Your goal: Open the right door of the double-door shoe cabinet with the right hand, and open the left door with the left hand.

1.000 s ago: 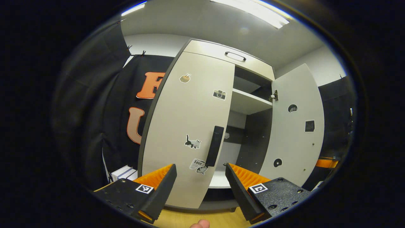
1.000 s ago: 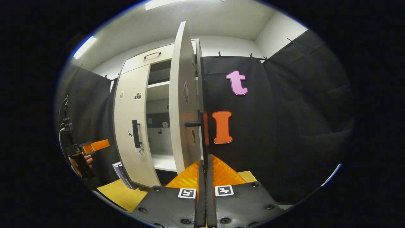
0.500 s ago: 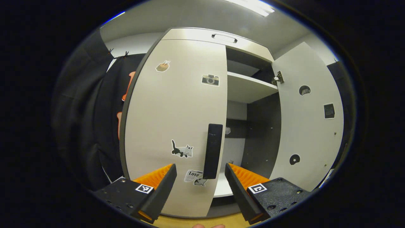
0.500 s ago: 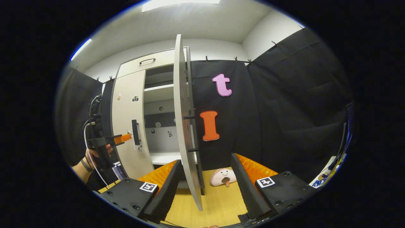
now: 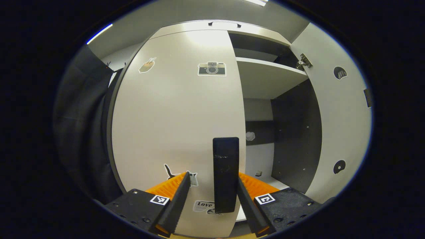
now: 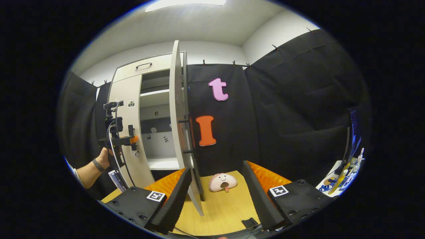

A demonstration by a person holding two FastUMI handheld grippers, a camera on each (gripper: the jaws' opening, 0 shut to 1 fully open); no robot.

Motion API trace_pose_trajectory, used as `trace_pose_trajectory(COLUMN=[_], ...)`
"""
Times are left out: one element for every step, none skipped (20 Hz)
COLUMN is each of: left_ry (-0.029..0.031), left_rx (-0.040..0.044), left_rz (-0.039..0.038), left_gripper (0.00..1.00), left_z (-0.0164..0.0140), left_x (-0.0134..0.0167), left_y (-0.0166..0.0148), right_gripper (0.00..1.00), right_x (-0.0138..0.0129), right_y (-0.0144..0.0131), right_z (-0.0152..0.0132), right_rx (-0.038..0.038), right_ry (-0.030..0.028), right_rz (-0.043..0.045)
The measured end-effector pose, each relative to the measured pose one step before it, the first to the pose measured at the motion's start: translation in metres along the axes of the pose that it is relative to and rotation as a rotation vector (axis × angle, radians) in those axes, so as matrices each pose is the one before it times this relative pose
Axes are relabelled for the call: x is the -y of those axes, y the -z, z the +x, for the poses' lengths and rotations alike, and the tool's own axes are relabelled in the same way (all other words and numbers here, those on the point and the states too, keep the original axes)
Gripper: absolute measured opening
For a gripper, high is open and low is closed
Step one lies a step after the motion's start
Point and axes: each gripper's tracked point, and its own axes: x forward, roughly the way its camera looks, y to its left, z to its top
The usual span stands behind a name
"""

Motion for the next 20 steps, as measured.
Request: trace_pose_trajectory(left_ry=[0.0389,-0.00558,0.00746,0.01487,0.02056,0.02197,0.02034,0.01698,0.01311,0.00696,0.00534,0.00326,0.00175,0.00118,-0.00241,-0.00283,-0.00244,-0.00324,-0.00269,-0.00535], left_rx=[0.00626,-0.00532,0.00546,-0.01427,-0.0084,-0.02196,-0.01942,-0.01261,-0.01013,-0.00883,-0.00502,-0.00301,-0.00003,-0.00114,0.00064,0.00308,0.00285,0.00197,-0.00231,-0.00129], left_rz=[-0.01847,-0.00129,-0.00991,-0.0114,-0.01239,-0.0075,-0.01168,-0.00643,0.00445,0.0084,0.01103,0.0057,-0.0021,-0.00308,-0.00436,-0.00023,0.00169,0.00296,0.00422,0.00091], left_gripper=[0.64,0.45,0.26,0.24,0.22,0.2,0.2,0.2,0.2,0.2,0.21,0.21,0.21,0.21,0.22,0.21,0.21,0.21,0.21,0.21], left_z=[0.00109,0.00526,-0.00741,0.0027,-0.00126,-0.00231,-0.00352,-0.00373,-0.00543,-0.00494,-0.00635,-0.00938,-0.0072,-0.00817,-0.00909,-0.00906,-0.00822,-0.00552,-0.00651,-0.00757], left_x=[0.01159,0.00041,0.00031,-0.00165,-0.0002,0.00041,0.00011,0.00044,0.00008,-0.00137,-0.00226,-0.00299,-0.00205,-0.002,-0.00358,-0.00343,-0.00293,-0.00187,-0.00331,-0.00352], left_y=[-0.00005,0.0026,-0.00315,0.00257,-0.00056,0.0013,0.00045,0.00045,-0.00023,-0.0009,-0.00121,0.00031,-0.00069,0.00049,0.00051,0.0004,0.00019,-0.00217,-0.00021,-0.00002], right_gripper=[0.98,0.98,0.98,0.98,0.98,0.98,0.98,0.88,0.88,0.88,0.88,0.88,0.88,0.88,0.88,0.88,0.88,0.98,0.98,0.98], right_x=[0.00104,-0.00073,-0.00167,-0.00179,-0.00052,0.00006,-0.00024,-0.0005,-0.00138,-0.00236,-0.00388,-0.00286,-0.00154,-0.00189,-0.00274,-0.00341,-0.00264,-0.00311,-0.0044,-0.00403], right_y=[0.00094,0.00206,0.0019,0.00152,0.00024,0.0013,0.0015,0.0016,0.00127,0.00169,0.00245,0.00165,-0.00041,-0.00096,0.00036,0.00019,-0.00048,-0.00044,0.00005,0.0004], right_z=[0.00008,0.0001,-0.00065,-0.00058,0.0006,0.00092,0.00334,0.00312,0.00336,0.00149,-0.00089,-0.00151,0.00041,0.00252,0.00147,0.00139,0.00254,0.00153,0.00153,0.00072], right_rx=[-0.00246,-0.00451,-0.00497,-0.00027,0.00083,-0.00019,-0.00088,-0.00261,-0.00208,-0.00462,-0.00561,-0.0052,-0.0016,-0.00162,-0.00126,-0.00038,0.00112,0.00038,-0.00139,-0.0001], right_ry=[0.005,0.00202,-0.0009,-0.00282,-0.00072,-0.00098,-0.0016,-0.00308,-0.00449,-0.00648,-0.00714,-0.00795,-0.00952,-0.00965,-0.00934,-0.01043,-0.00918,-0.00735,-0.00845,-0.00909], right_rz=[0.00182,0.00316,0.0015,-0.00118,-0.00401,-0.00563,-0.00493,-0.00285,-0.00127,0.0001,-0.00038,-0.00049,-0.00026,0.00076,0.00212,0.00195,0.00059,-0.00015,0.00041,0.00183])
